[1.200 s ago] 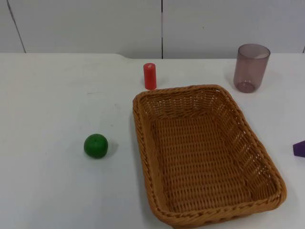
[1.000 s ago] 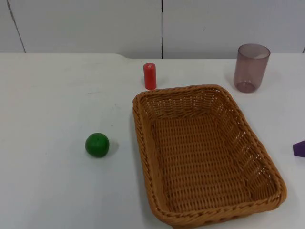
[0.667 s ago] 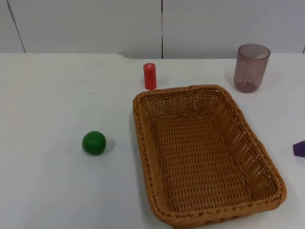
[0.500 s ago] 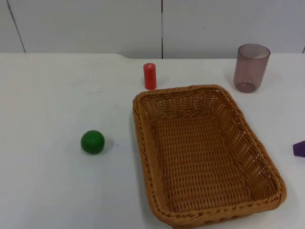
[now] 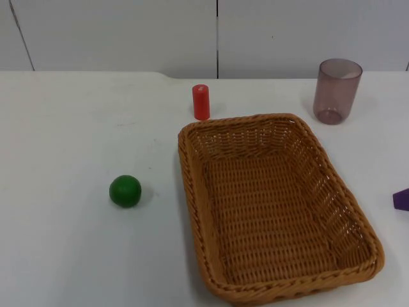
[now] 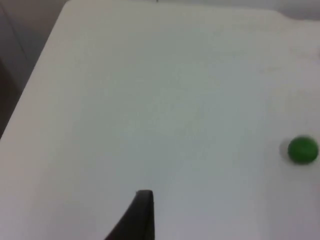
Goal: Pick up the basket with the left hand and place the triangular block into the basket with the right hand.
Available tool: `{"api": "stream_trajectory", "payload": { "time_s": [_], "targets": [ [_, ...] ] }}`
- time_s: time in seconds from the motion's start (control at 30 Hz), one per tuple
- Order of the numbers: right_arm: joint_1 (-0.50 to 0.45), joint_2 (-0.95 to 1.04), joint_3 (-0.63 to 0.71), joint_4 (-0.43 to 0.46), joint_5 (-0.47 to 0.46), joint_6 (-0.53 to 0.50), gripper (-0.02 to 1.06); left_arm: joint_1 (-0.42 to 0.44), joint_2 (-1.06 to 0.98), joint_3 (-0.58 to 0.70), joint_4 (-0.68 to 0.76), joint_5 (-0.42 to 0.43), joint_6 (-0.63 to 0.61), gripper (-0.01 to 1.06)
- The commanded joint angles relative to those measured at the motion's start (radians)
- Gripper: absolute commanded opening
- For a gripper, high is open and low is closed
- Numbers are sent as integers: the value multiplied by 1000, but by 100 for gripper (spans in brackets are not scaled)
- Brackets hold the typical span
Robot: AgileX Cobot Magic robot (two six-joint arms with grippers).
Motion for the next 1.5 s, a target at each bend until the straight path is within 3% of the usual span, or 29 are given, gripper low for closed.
{"api": "stream_trajectory", "payload": {
  "time_s": [0.0, 0.07, 0.3, 0.47, 0.67, 0.83, 0.9, 1.0, 1.17, 1.47],
  "targets": [
    [2, 75, -35, -14, -66, 6, 105, 2, 67, -39, -28, -66, -7, 102],
    [2, 202, -103, -14, -140, 6, 105, 2, 186, -106, -41, -146, -7, 102],
    [2, 441, -274, -14, -187, 2, 105, 2, 398, -268, -45, -232, -7, 102],
    [2, 533, -354, -14, -193, 3, 105, 2, 525, -351, -45, -261, -5, 102],
    [2, 548, -370, -14, -207, 10, 105, 2, 621, -358, -109, -311, -5, 102],
    [2, 548, -370, -14, -207, 14, 105, 0, 722, -347, -279, -308, 116, 102],
    [2, 548, -370, -14, -205, 14, 105, 0, 795, -333, -435, -303, 254, 102],
    [2, 548, -370, -14, -198, 14, 105, -12, 853, -320, -551, -303, 333, 102],
    [2, 548, -370, -14, -180, 14, 105, -89, 987, -318, -660, -311, 415, 102],
    [2, 548, -370, -15, -164, 14, 105, -341, 1265, -318, -746, -416, 415, 102]
  ]
}}
